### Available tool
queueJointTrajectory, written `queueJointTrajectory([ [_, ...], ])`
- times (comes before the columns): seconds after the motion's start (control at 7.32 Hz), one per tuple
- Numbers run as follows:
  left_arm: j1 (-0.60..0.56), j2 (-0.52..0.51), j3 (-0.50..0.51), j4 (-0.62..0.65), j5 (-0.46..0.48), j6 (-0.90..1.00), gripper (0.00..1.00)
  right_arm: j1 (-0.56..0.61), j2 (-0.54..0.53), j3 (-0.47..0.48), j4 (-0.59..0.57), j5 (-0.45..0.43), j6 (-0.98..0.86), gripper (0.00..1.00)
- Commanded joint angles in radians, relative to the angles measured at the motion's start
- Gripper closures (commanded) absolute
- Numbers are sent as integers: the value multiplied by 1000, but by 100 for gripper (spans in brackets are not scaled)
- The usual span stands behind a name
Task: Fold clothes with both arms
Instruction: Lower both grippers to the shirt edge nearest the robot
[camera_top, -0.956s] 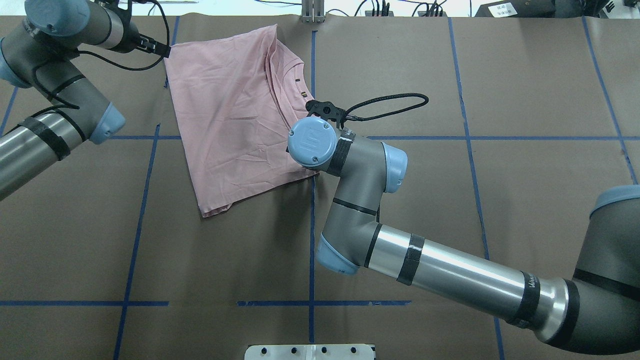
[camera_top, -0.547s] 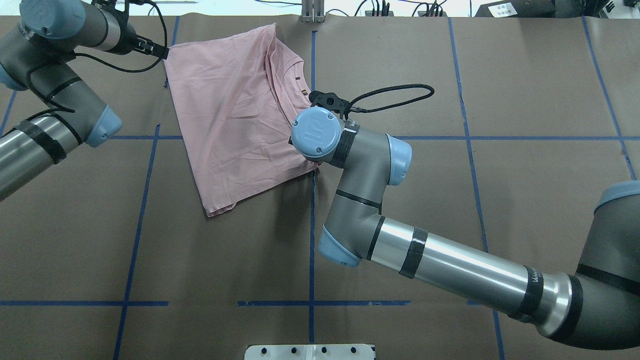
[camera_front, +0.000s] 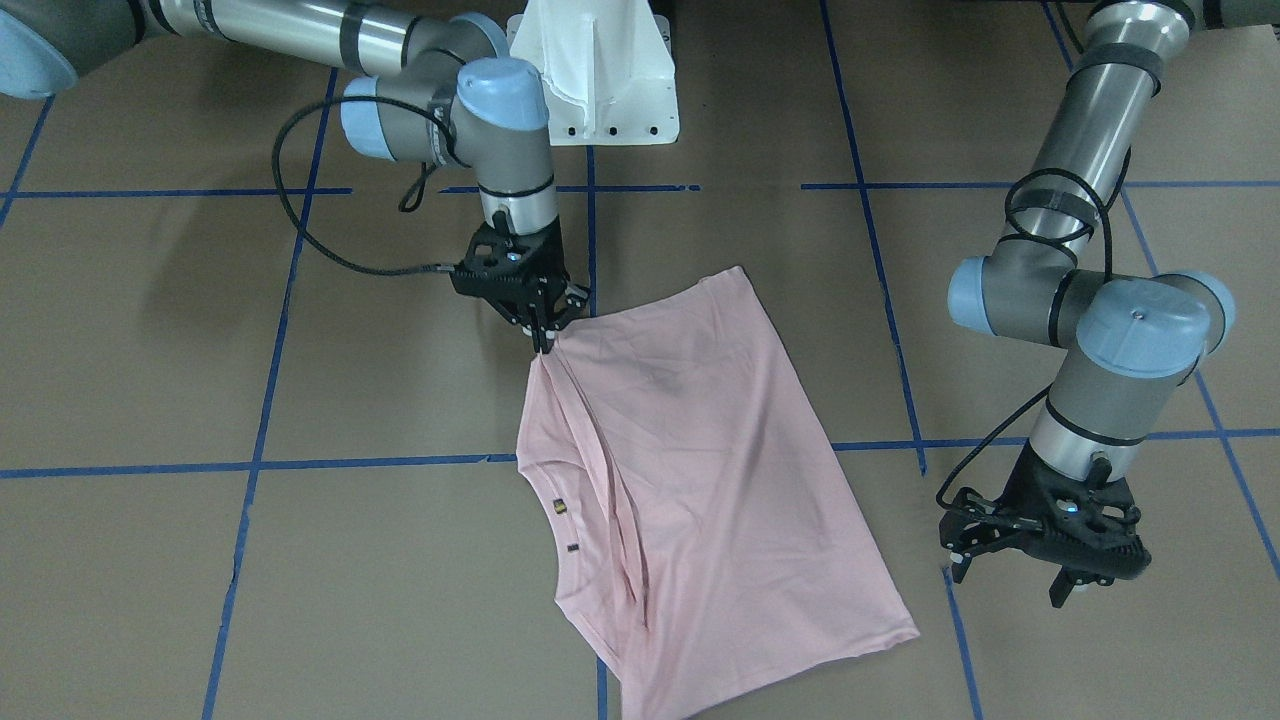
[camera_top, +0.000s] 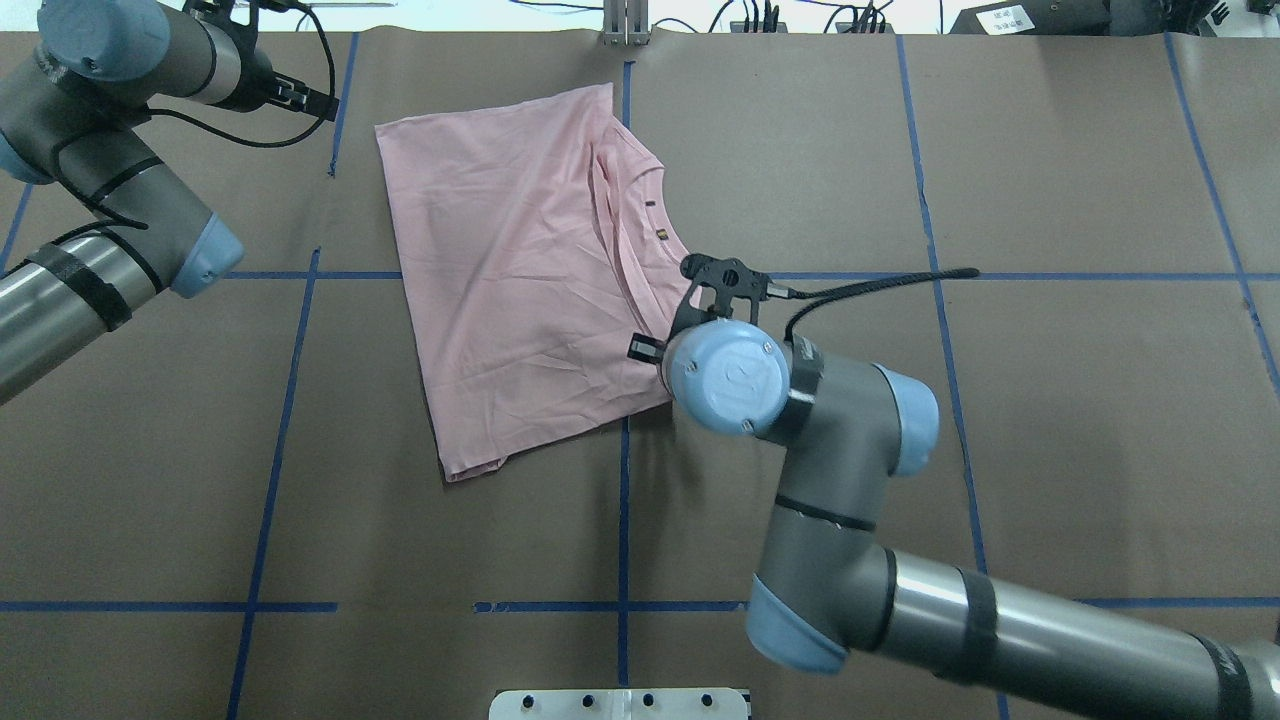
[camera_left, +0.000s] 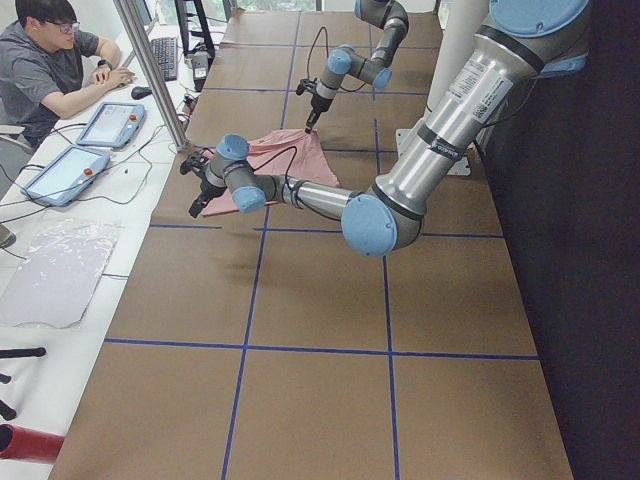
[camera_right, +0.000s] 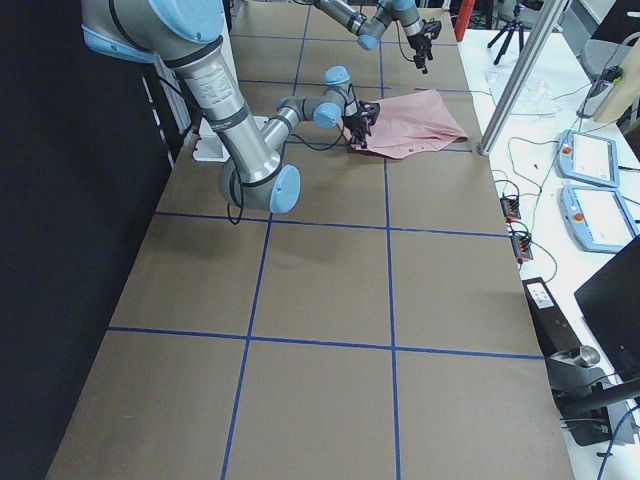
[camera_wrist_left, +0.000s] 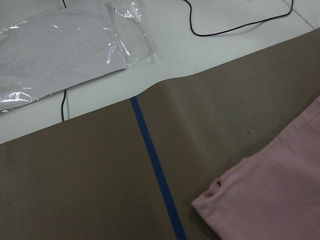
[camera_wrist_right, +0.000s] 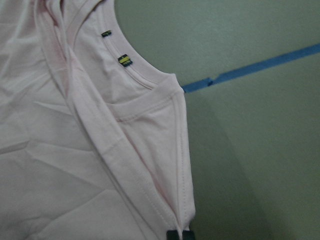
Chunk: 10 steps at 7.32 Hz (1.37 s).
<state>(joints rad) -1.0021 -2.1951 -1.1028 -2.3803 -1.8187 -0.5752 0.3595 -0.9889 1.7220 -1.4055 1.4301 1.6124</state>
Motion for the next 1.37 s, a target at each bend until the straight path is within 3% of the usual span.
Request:
queueJointTrajectory([
  [0.0, 2, -2, -20, 3, -1, -2, 0, -176, -115, 227, -120, -161, 107, 100],
  [0.41, 16, 0, -93, 56, -106, -98, 0, -269, -117, 245, -155, -237, 167, 100],
  [0.55, 26, 26, -220, 152, -147, -156, 0, -269, -123, 245, -153, -237, 167, 100],
  [0.82, 182, 247, -623, 271, -154, -335, 0, -269, -123, 245, -153, -237, 166, 100],
  [0.96, 268, 321, -747, 311, -140, -433, 0, -267, -123, 245, -153, -235, 164, 100],
  [1.23, 463, 418, -871, 313, 14, -681, 0, -266, -129, 251, -153, -234, 158, 100],
])
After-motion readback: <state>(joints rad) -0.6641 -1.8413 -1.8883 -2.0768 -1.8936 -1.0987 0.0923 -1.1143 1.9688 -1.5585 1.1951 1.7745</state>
